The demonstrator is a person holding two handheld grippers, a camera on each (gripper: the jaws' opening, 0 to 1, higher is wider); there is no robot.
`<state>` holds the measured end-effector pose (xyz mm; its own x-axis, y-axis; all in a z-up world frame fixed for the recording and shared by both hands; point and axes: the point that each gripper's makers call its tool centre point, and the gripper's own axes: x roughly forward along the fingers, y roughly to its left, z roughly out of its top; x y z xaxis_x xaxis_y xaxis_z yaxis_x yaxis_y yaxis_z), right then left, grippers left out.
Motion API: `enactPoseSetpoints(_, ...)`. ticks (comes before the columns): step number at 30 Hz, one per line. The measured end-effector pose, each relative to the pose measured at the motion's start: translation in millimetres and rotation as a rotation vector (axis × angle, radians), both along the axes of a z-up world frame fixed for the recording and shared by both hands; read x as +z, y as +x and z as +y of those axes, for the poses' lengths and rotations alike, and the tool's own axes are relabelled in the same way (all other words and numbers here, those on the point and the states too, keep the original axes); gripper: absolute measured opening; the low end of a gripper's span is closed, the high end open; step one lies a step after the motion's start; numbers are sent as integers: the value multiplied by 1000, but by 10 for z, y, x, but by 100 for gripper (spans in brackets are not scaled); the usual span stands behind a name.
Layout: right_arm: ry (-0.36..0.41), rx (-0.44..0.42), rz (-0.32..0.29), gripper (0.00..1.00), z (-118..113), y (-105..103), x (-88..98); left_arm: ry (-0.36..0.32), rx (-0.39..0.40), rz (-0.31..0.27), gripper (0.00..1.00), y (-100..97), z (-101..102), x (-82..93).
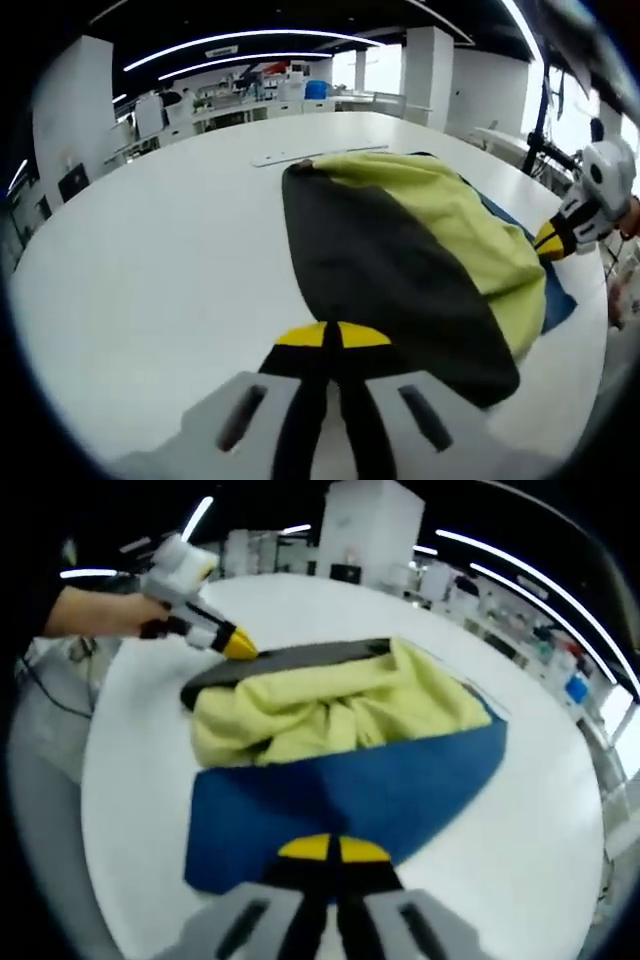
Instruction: Fold the garment on the visible template until the final outline fits inside the template.
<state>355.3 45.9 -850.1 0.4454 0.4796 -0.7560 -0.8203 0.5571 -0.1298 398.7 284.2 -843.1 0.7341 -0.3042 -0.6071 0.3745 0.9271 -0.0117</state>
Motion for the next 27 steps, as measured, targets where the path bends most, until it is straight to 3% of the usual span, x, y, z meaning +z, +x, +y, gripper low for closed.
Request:
enactPoseSetpoints(6,63,-52,48,0,-19,11,14,-22,12,6,0,6,45,-6)
enactPoseSetpoints(12,88,-69,32,0,-60,26,133,-47,7,-26,0,9,68,151)
enactPoseSetpoints(15,120,-90,33,0,-69,45,221,-104,42,-26,0,52,125,240)
enactPoseSetpoints(18,173,-131,26,0,-109,97,359,-96,74,-49,0,103,263,311)
enactPoseSetpoints(21,188,-176,-3,0,-248,196,508,-138,143,-59,0,166,474,357)
enactPoseSetpoints(27,242,-316,-77,0,-590,488,779,-84,191,-63,0,230,794,333)
